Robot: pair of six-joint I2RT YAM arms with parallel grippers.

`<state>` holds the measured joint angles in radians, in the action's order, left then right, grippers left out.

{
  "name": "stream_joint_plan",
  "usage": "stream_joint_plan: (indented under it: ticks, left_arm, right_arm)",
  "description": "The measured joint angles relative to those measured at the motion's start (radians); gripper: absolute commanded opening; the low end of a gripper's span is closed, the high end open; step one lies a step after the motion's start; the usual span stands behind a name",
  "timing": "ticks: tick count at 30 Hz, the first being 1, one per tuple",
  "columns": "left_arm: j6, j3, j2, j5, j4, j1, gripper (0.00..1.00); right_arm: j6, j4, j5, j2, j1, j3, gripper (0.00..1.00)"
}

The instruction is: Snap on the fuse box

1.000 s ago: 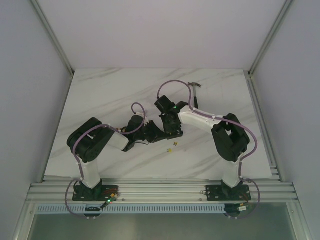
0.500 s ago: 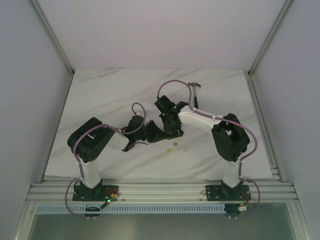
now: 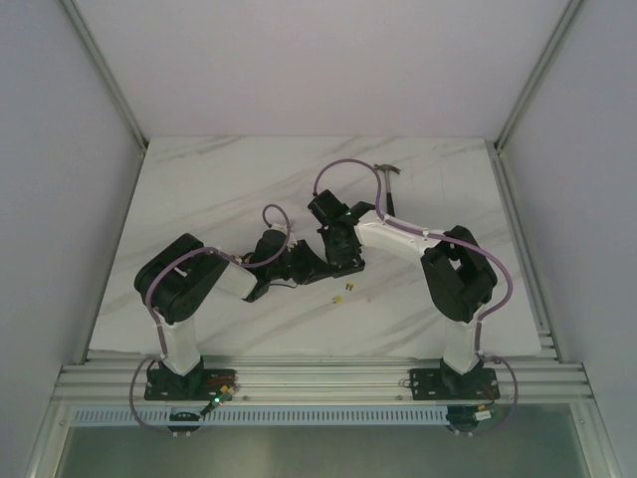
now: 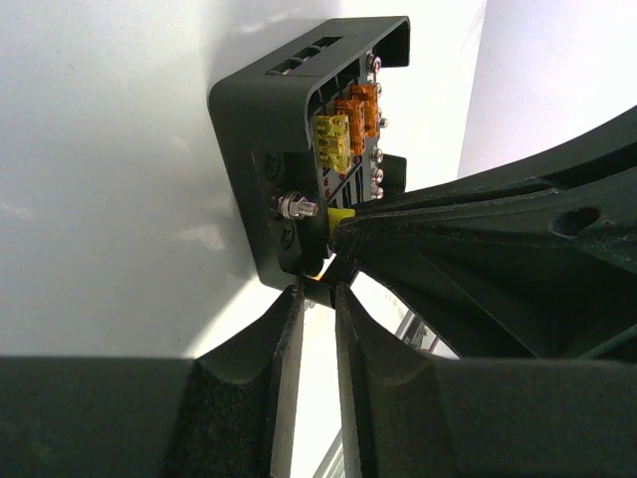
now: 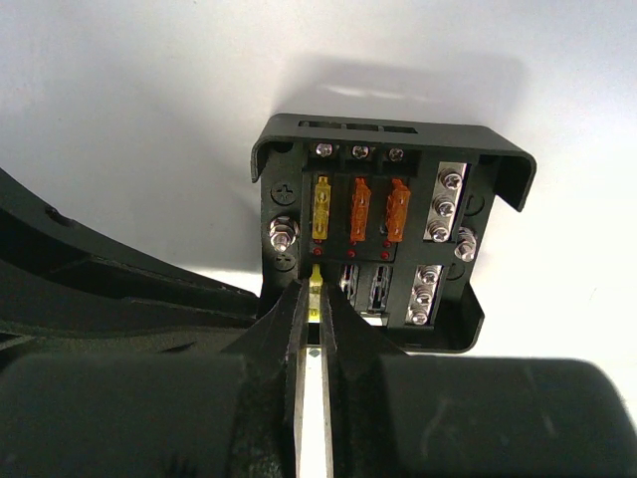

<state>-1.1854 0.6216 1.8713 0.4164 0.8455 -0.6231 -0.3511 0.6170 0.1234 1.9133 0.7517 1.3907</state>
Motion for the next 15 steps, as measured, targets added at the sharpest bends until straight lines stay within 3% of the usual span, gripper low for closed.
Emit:
stream_joint_plan:
  ticks: [15]
  left_arm:
    - [-0.004,0.0,0.003,0.0,0.001,0.0,0.27]
  right_arm:
    - [0.027,0.01,0.032,0.038,0.016,0.011,0.0]
